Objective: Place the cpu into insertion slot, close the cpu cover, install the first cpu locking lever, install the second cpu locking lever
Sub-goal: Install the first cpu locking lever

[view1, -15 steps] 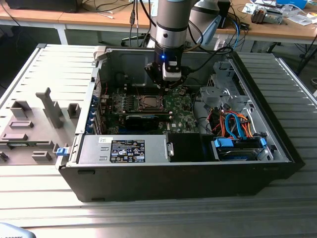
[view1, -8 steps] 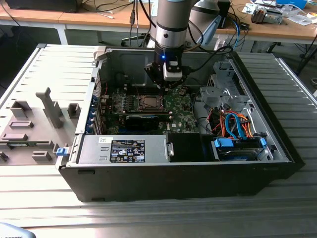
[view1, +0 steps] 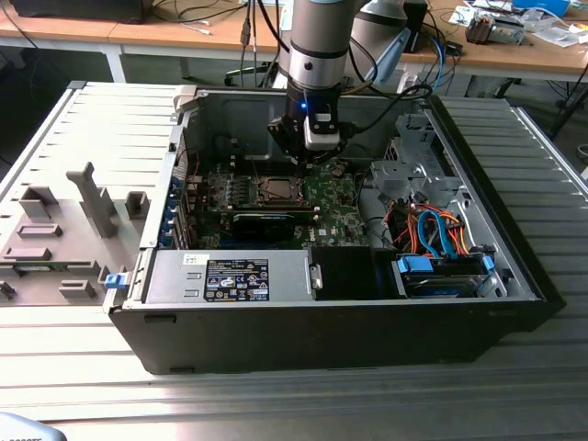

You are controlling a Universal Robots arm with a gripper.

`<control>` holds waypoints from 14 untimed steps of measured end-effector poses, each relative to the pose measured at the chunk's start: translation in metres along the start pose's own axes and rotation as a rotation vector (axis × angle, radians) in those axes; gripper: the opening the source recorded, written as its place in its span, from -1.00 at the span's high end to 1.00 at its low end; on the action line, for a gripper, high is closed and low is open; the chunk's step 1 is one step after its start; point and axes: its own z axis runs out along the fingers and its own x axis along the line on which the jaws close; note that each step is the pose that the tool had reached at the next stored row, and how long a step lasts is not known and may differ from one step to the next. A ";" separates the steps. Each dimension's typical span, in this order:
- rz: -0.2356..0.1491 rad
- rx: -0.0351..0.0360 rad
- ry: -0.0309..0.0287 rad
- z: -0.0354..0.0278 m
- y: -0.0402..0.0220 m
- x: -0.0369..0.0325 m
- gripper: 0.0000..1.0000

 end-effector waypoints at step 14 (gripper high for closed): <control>-0.041 0.0004 -0.0003 0.0000 0.0000 0.0000 0.79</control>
